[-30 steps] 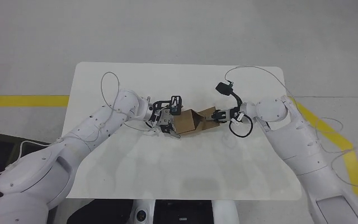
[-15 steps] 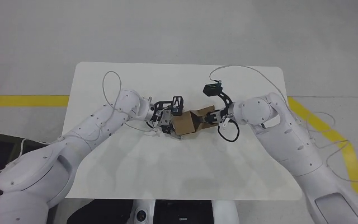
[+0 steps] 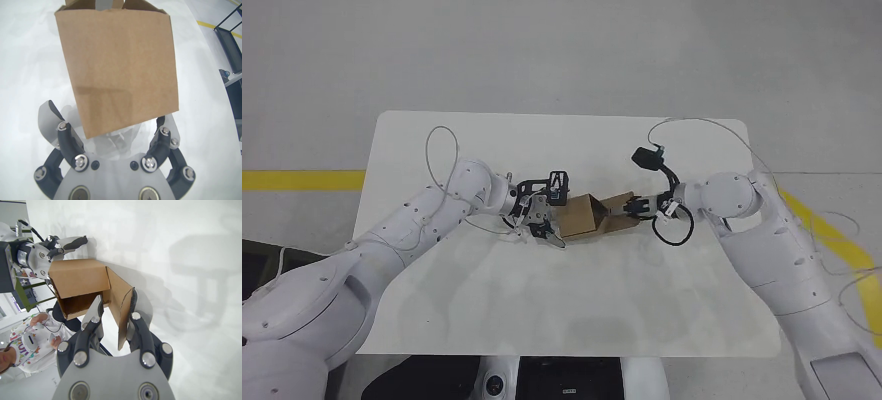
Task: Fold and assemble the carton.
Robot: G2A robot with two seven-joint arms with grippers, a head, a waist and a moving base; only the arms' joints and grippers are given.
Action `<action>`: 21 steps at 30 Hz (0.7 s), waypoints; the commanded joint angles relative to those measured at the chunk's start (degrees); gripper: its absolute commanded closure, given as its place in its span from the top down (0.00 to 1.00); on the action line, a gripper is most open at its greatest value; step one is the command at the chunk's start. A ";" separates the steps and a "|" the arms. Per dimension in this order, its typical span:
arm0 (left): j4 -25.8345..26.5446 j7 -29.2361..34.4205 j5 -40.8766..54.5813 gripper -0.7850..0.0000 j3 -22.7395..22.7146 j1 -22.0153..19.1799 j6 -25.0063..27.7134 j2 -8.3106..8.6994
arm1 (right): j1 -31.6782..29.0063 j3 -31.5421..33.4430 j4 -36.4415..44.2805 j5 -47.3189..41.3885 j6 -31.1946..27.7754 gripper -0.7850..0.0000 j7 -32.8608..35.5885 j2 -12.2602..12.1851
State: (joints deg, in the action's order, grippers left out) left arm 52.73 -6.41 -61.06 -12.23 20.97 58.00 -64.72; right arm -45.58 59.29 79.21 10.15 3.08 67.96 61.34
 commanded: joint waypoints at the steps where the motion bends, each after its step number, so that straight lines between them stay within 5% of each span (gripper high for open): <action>1: -0.09 0.04 0.09 1.00 0.19 -0.10 0.00 -0.01 | -1.15 1.81 -0.87 -6.75 -1.63 0.34 0.27 -0.03; 21: -1.00 -1.38 1.08 1.00 0.41 -0.85 0.00 -0.11 | -4.19 5.15 -9.08 -26.25 -9.36 0.41 1.66 0.20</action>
State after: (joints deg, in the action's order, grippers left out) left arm 51.78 -7.53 -60.00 -11.69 20.08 58.00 -64.85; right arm -49.64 64.15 70.17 -15.91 -6.12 69.55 61.63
